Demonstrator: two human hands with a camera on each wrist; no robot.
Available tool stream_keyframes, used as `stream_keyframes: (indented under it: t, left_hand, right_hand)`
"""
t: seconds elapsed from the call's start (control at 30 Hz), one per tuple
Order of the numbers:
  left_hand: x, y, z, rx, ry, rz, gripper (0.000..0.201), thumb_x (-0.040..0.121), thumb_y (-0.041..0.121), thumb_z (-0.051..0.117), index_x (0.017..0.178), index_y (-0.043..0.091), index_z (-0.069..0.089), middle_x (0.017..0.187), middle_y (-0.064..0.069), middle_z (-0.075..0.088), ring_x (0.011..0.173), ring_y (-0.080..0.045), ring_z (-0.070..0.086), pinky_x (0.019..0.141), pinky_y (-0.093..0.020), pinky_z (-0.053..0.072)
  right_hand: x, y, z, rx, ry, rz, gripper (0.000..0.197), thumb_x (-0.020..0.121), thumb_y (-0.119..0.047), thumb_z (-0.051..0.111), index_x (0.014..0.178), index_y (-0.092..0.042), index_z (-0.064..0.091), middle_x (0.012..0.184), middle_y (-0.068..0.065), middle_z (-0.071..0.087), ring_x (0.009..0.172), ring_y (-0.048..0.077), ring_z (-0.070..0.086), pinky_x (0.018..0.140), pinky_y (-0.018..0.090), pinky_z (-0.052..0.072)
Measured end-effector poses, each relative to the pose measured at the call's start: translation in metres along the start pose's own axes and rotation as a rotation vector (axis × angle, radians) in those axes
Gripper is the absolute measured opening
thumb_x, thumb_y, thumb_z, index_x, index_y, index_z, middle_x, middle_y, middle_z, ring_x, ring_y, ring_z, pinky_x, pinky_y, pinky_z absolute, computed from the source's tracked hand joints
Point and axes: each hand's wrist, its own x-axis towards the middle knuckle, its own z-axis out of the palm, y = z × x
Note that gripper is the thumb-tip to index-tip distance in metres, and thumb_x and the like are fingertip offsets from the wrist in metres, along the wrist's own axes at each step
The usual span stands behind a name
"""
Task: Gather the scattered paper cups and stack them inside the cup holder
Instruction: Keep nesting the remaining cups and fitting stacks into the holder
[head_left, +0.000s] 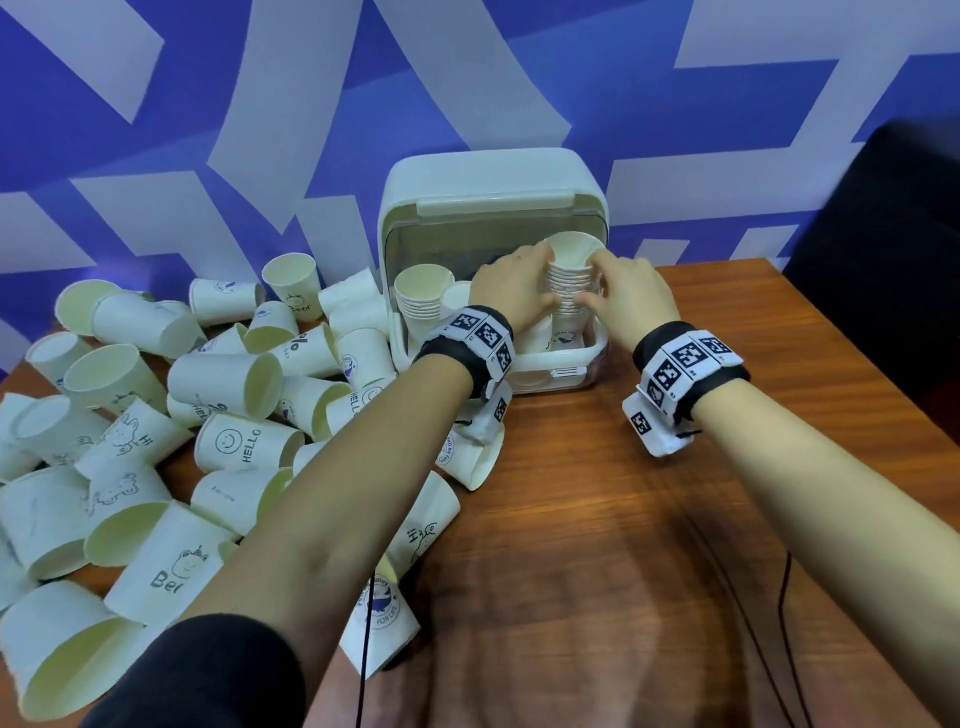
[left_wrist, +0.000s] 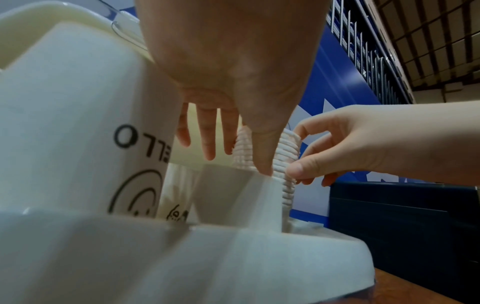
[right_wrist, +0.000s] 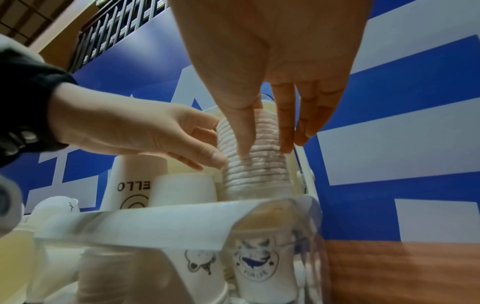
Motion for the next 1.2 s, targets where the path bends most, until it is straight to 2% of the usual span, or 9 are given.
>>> stream_keyframes:
  t: [0.23, 0.33, 0.47, 0.6, 0.83, 0.97, 1.1, 1.2]
  left_hand:
    - [0.01, -0.007, 0.001, 0.016, 0.043, -0.067, 0.039, 0.085, 0.036, 0.063, 0.118, 0.019, 0.049, 0.117, -0.003, 0.06, 0.105, -0.025, 0.058, 0.083, -0.039, 0.045]
    - [0.013, -0.008, 0.003, 0.016, 0.036, -0.1, 0.044, 0.088, 0.035, 0.06, 0.127, 0.018, 0.046, 0.123, -0.005, 0.058, 0.11, -0.026, 0.056, 0.088, -0.042, 0.045]
    - [0.012, -0.006, 0.001, 0.018, 0.012, -0.095, 0.059, 0.089, 0.035, 0.059, 0.141, 0.021, 0.035, 0.134, -0.008, 0.053, 0.118, -0.028, 0.053, 0.092, -0.045, 0.046]
    - [0.006, -0.001, -0.009, 0.016, 0.007, -0.066, 0.063, 0.089, 0.034, 0.059, 0.144, 0.021, 0.032, 0.135, -0.008, 0.052, 0.119, -0.03, 0.052, 0.092, -0.045, 0.046]
    - [-0.019, 0.002, -0.034, -0.069, -0.005, -0.065, 0.05, 0.086, 0.029, 0.056, 0.134, 0.02, 0.043, 0.125, -0.008, 0.058, 0.113, -0.029, 0.054, 0.091, -0.046, 0.048]
    - [-0.039, 0.0, -0.049, -0.074, -0.024, -0.052, 0.053, 0.085, 0.026, 0.057, 0.136, 0.019, 0.045, 0.132, -0.007, 0.055, 0.12, -0.028, 0.051, 0.096, -0.045, 0.046]
    - [-0.062, -0.01, -0.063, -0.107, -0.036, -0.07, 0.052, 0.087, 0.024, 0.058, 0.137, 0.017, 0.047, 0.135, -0.007, 0.054, 0.124, -0.026, 0.049, 0.101, -0.041, 0.043]
    - [-0.09, -0.016, -0.071, -0.175, -0.037, -0.084, 0.048, 0.088, 0.023, 0.06, 0.134, 0.014, 0.049, 0.132, -0.006, 0.057, 0.121, -0.021, 0.052, 0.099, -0.033, 0.042]
  right_hand:
    - [0.023, -0.008, 0.001, -0.035, -0.023, -0.011, 0.031, 0.091, -0.028, 0.057, 0.117, -0.013, 0.05, 0.104, 0.014, 0.063, 0.097, 0.033, 0.058, 0.075, 0.037, 0.044]
    - [0.029, -0.01, 0.005, -0.021, -0.041, 0.016, 0.036, 0.093, -0.026, 0.053, 0.127, -0.016, 0.045, 0.106, 0.016, 0.064, 0.098, 0.035, 0.06, 0.076, 0.039, 0.047]
    - [0.026, -0.01, 0.007, -0.005, -0.046, 0.053, 0.046, 0.094, -0.025, 0.05, 0.138, -0.019, 0.039, 0.106, 0.018, 0.064, 0.1, 0.036, 0.06, 0.077, 0.04, 0.048]
    - [0.016, -0.01, 0.003, 0.013, -0.04, 0.06, 0.049, 0.094, -0.024, 0.048, 0.141, -0.019, 0.037, 0.105, 0.014, 0.065, 0.098, 0.034, 0.061, 0.074, 0.037, 0.047]
    - [-0.001, -0.019, -0.017, 0.001, -0.052, 0.071, 0.05, 0.092, -0.02, 0.046, 0.141, -0.02, 0.036, 0.113, 0.015, 0.063, 0.103, 0.035, 0.059, 0.076, 0.039, 0.048]
    - [-0.006, -0.032, -0.026, 0.025, -0.073, 0.094, 0.051, 0.092, -0.017, 0.046, 0.141, -0.02, 0.036, 0.118, 0.018, 0.06, 0.109, 0.035, 0.056, 0.079, 0.039, 0.047]
    - [-0.024, -0.059, -0.029, 0.096, -0.083, 0.07, 0.047, 0.091, -0.017, 0.045, 0.137, -0.019, 0.042, 0.111, 0.018, 0.063, 0.104, 0.036, 0.057, 0.082, 0.041, 0.048]
    - [-0.048, -0.076, -0.024, 0.179, -0.102, 0.035, 0.046, 0.091, -0.021, 0.048, 0.137, -0.021, 0.044, 0.115, 0.013, 0.063, 0.108, 0.033, 0.057, 0.085, 0.037, 0.046]
